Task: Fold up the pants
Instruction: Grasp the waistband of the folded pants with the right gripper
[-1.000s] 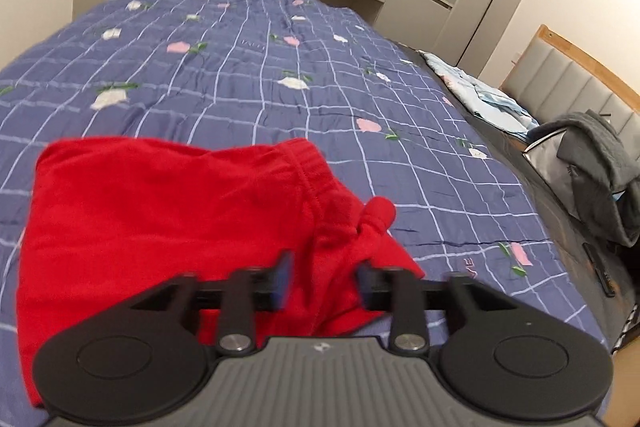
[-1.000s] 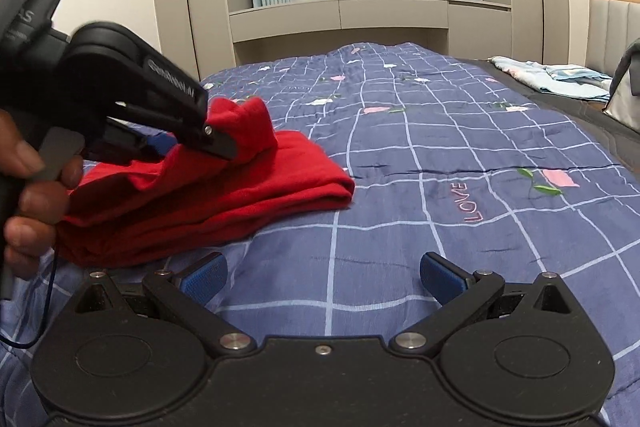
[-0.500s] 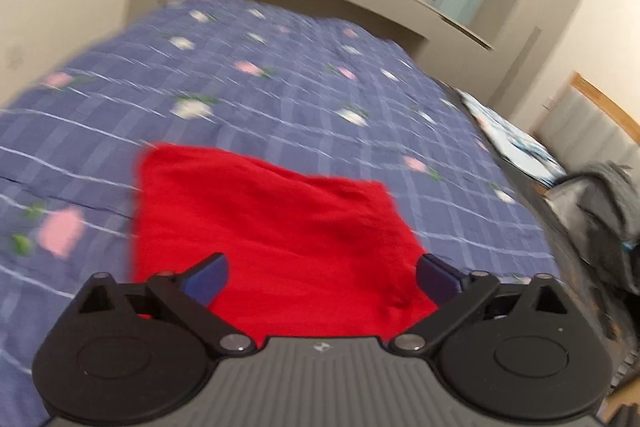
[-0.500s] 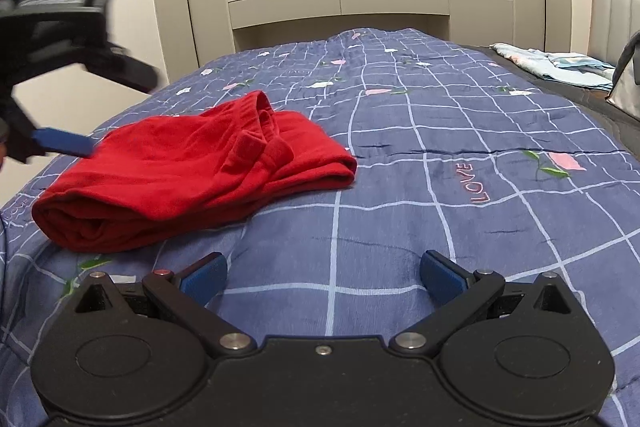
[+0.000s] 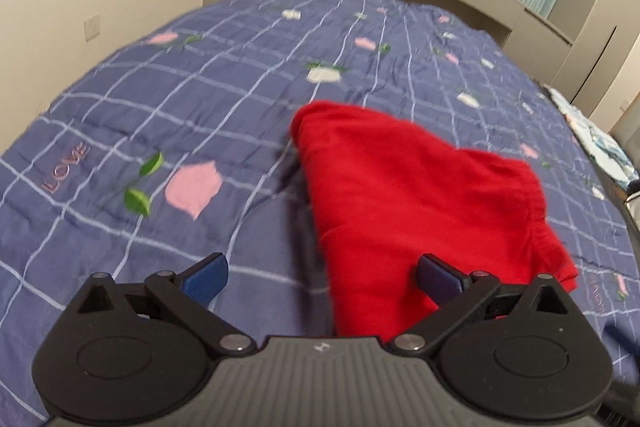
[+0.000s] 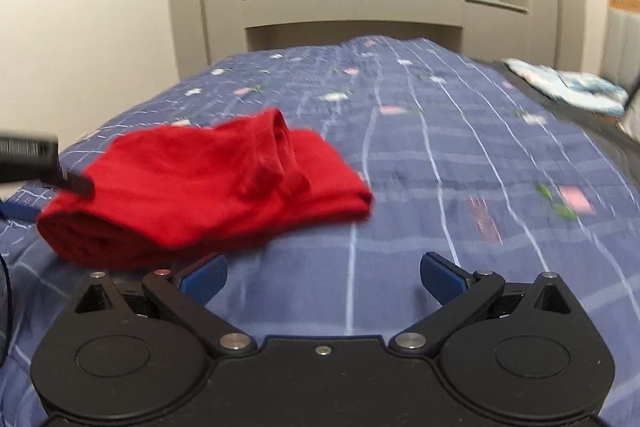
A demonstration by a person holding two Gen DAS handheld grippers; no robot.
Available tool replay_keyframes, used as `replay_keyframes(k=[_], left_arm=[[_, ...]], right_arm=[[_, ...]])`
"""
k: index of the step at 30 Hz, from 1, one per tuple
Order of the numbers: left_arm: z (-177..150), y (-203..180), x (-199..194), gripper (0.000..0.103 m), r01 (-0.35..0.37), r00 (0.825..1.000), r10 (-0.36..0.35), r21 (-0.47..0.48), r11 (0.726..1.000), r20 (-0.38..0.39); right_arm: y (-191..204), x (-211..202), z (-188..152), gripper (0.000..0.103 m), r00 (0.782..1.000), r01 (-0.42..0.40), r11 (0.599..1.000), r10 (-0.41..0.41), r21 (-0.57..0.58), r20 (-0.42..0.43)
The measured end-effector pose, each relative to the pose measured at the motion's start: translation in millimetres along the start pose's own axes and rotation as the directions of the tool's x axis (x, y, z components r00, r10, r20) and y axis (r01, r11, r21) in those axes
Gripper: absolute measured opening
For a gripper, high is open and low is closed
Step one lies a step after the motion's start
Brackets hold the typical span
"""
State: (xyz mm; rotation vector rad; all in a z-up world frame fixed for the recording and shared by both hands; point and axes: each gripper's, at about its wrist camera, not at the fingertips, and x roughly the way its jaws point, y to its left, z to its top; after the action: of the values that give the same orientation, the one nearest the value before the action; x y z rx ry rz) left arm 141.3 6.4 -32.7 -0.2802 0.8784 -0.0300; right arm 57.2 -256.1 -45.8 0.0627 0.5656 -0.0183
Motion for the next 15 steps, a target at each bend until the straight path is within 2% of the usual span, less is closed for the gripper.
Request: replay_keyframes(k=[3,7,9,13,15], left_arm=[[-3.8,3.3,3.9,0.102,0.002,1.0,-0.002,0.0,1.0,-0.022],[-6.0,4.7,6.8,0.102,0.001,1.0,-0.001,0.005,1.0,-0.03],[-6.9,4.1,7.5,0.102,-0.002,1.0,0.002,0.011,1.0,-0.031],[-7.2,3.5,8.9,0.102,-0.005,0.999,0.005,0.019,1.0,-0.032],[-7.3,3.4,9.1,0.102,-0.005,0.999,0.006,0.018,1.0,-0.032]], right_arm=[[3.1,21.6,28.4,0.103,0.997,-0.066,0.997,0.065,-0.037,-0.029],[3.2,51.8,56.8,0.102,0.981,-0.18,0.983,0.178,-0.023,-0.078],[3.5,65.4,63.9,0.102,0.977,-0.19,0.981,0.187,-0.024,-0.104],[5.4,79.5,65.2,0.092,0.97,-0.202,0.979,0.198,-0.015,-0.138],[6.0,80.6,61.1,0.091,0.963,-0.231,0.973,0.229,-0.001,-0.14]])
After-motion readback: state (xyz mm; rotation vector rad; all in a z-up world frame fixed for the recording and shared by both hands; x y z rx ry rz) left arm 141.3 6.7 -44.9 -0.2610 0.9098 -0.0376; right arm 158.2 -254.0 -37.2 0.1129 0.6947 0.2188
